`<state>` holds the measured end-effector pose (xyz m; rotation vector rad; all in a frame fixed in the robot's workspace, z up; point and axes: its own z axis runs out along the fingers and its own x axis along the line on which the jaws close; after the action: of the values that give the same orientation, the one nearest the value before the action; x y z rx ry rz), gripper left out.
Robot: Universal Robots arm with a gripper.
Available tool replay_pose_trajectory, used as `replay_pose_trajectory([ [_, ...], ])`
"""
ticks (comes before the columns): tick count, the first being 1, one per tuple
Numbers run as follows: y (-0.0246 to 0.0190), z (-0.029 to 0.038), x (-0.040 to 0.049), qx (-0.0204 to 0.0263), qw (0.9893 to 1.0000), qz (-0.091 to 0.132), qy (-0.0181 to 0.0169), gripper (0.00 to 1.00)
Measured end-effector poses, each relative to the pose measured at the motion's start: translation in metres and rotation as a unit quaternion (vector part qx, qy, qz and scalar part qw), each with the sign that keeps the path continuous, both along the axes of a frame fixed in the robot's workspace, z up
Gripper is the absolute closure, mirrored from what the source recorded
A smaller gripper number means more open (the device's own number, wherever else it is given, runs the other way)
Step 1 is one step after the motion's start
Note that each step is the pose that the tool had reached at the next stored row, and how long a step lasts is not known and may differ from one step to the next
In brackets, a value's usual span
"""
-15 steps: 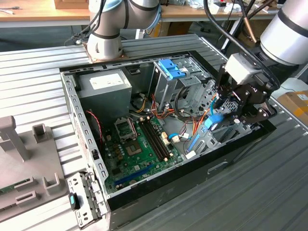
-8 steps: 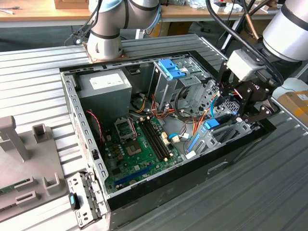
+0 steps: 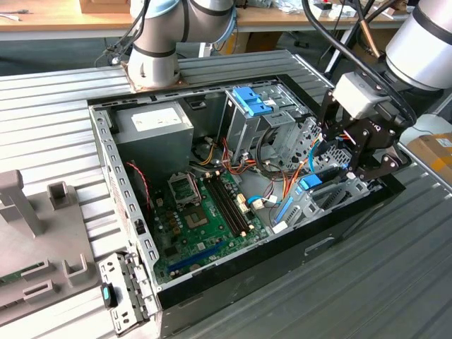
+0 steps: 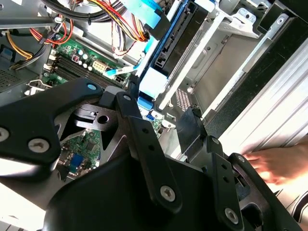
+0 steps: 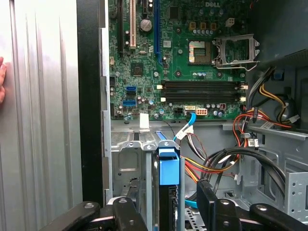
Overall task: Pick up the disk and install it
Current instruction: 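Insert the disk into the insertion slot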
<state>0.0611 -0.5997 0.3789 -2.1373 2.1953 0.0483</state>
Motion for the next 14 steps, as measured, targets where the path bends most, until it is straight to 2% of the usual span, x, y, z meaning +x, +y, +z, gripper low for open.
replay_pose_trajectory([
  [4,0.0001,0.0001,0.0004,0.0000,1.0000,0.000,0.0000,0.42],
  [8,0.0014,0.0000,0.0066,0.0000,1.0000,0.000,0.0000,0.42],
  [12,0.0037,0.0001,0.0176,0.0000,1.0000,0.000,0.0001,0.42],
  [14,0.0056,0.0000,0.0270,0.0000,1.0000,0.001,0.0002,0.42],
])
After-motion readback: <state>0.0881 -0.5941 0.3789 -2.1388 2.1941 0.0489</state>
